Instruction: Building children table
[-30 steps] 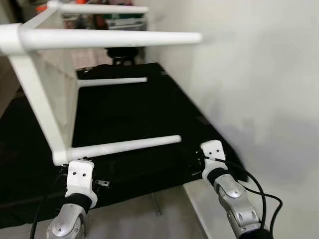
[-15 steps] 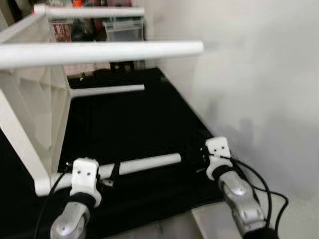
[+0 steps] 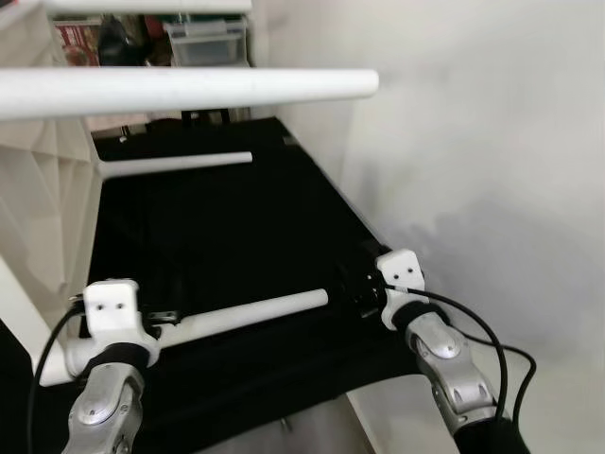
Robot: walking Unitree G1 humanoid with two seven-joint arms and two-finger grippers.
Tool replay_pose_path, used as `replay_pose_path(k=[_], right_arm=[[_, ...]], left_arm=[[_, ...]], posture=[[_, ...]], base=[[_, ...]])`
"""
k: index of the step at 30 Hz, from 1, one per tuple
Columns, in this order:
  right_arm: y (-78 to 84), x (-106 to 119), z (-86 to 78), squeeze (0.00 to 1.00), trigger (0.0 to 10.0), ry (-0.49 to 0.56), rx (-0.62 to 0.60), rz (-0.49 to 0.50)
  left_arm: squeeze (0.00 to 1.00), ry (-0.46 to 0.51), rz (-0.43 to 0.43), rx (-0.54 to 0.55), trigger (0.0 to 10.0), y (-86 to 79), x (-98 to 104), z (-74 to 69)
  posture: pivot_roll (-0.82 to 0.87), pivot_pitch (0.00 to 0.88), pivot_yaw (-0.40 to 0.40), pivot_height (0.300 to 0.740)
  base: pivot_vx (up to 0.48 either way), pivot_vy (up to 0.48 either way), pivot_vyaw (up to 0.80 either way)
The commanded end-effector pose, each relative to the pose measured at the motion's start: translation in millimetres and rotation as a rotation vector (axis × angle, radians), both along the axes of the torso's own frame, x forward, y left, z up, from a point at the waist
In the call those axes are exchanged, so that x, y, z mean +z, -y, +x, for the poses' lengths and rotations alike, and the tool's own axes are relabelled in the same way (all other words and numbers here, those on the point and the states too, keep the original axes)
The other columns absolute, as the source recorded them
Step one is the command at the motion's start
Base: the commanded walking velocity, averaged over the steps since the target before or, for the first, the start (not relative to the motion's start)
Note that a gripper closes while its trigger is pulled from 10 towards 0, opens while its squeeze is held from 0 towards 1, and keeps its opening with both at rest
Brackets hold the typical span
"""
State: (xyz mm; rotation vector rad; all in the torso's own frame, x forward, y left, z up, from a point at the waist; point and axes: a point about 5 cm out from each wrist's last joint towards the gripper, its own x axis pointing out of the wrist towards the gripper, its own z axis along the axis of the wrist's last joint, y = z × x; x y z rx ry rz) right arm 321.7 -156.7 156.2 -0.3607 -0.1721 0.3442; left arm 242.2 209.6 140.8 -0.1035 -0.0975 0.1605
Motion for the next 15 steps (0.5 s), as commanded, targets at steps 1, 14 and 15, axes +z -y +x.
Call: replay_pose_path(k=[1, 14, 15], right_arm=[[-3.3, 33.0, 1.3, 0.0, 10.0, 0.156, 0.033, -0.033], [13.7, 155.9, -16.0, 0.0, 10.0, 0.754, -0.074, -0.481], [13.8, 157.6, -14.9, 0.0, 10.0, 0.758, -0.074, -0.488]], left_arm=[[0.0, -0.03, -0.03, 0.006, 10.0, -3.3, -6.1, 1.9], [0.0, -0.054, -0.236, 0.086, 10.0, -13.0, -17.3, -10.7], [0.0, -0.049, -0.264, 0.098, 7.5, -13.9, -18.3, -13.7]], posture=[[-0.22, 0.006, -0.03, 0.74], [-0.22, 0.013, -0.02, 0.74], [-0.22, 0.013, -0.022, 0.74]], base=[[0.0, 0.0, 0.0], [0.0, 0.0, 0.0], [0.0, 0.0, 0.0]])
